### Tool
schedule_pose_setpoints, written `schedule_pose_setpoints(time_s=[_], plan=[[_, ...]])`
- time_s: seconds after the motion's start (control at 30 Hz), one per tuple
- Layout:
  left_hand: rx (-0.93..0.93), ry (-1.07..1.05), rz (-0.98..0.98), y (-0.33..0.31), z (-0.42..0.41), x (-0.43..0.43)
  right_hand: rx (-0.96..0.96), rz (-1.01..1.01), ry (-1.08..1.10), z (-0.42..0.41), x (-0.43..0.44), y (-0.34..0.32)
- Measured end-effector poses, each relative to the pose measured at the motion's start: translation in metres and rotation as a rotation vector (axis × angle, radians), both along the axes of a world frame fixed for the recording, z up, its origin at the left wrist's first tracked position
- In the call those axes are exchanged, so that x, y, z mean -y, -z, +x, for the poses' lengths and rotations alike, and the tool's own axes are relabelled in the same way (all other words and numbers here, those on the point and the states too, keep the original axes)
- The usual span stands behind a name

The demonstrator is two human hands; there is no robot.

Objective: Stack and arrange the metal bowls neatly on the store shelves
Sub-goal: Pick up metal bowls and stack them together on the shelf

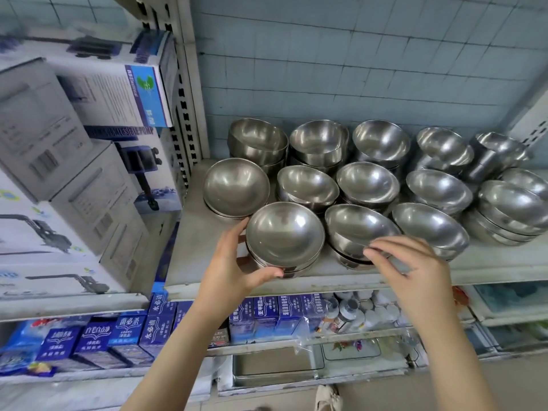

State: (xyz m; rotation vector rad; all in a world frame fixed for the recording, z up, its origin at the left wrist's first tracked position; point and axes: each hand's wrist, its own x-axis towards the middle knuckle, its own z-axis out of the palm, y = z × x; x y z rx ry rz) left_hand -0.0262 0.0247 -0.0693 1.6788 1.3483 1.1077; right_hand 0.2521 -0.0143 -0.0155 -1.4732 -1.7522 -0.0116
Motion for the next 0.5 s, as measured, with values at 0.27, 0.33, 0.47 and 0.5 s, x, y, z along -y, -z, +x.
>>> schedule_pose_setpoints(time_s=[0.27,0.33,0.47,0.5], plan=[[0.038,0.005,-0.023,-0.002,0.003,0.004,0.001,0.182,-0.101,-0.018,-0.007,-0.023],[0.045,-0.002,-0.03,-0.002,0.004,0.004,-0.041,0.171,-0.175,-0.033,-0.014,-0.025],[0.044,-0.006,-0.016,-0.001,0.004,0.003,-0.032,0.123,-0.294,-0.06,-0.021,-0.014],[0.04,-0.007,-0.007,0.0,0.004,0.003,-0.025,0.107,-0.314,-0.063,-0.022,-0.009]])
